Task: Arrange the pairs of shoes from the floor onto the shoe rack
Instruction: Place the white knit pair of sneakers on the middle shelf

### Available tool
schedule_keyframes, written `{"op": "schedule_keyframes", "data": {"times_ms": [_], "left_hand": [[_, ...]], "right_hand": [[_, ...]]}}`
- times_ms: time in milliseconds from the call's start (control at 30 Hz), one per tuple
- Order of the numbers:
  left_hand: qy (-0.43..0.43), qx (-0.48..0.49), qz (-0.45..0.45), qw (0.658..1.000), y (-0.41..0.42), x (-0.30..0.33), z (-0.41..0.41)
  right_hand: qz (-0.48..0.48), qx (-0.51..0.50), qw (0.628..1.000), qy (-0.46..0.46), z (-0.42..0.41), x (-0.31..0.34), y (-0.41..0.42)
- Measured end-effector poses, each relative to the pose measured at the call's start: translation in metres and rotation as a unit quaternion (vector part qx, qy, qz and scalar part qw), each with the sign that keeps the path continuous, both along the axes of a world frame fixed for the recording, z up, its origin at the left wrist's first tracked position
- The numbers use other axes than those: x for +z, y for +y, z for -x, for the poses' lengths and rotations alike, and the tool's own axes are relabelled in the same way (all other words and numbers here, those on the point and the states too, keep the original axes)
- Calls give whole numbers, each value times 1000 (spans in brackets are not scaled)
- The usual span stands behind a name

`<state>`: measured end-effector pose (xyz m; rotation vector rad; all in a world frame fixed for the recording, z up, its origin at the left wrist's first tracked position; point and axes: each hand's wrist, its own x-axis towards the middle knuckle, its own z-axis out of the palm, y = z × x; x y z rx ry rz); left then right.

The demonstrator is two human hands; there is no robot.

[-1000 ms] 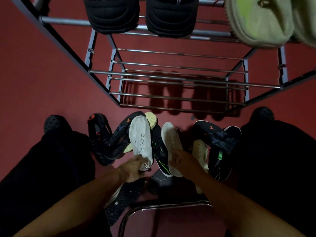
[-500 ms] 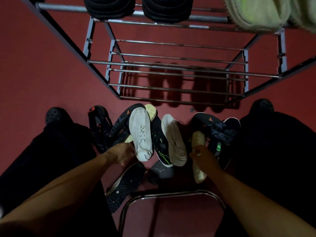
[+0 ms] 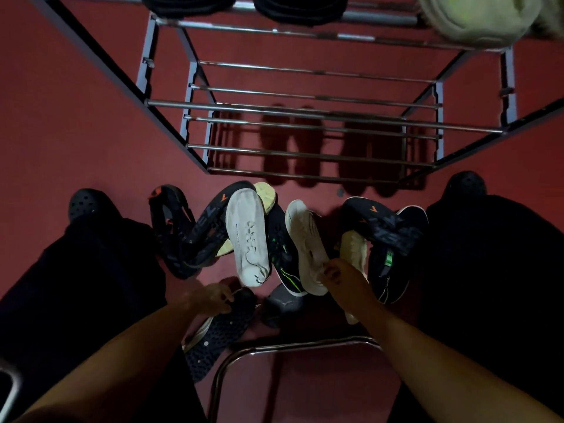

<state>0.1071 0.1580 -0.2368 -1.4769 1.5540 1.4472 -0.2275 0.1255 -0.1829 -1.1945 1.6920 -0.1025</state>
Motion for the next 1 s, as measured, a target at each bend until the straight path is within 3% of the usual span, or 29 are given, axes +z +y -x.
{"op": "schedule_keyframes", "data": {"times_ms": [333,433,500,567,633,733,867,1000], "left_hand": [[40,29,-105,993,22,2,9],[79,-25,-5,997,30,10,18],[134,35,41,990,28,17,19],[188,80,-1,979,13,32,21],[207,105,-21,973,-8,51,23],[222,153,19,963,-45,79,32],[234,340,102,905,-90,113,49],[211,441,101,867,-122,134,66]], "right_hand": [[14,53,998,-11,-17,-3,-27],[42,69,997,-16,-15,2,-29],[69,76,995,-5,-18,5,-32],[76,70,995,-5,-22,10,-35],[62,49,997,-21,-29,16,-39],[2,14,997,-82,-43,30,-46],[-115,44,974,-193,-57,43,-49],[-108,-8,959,-262,-72,48,-46]]}}
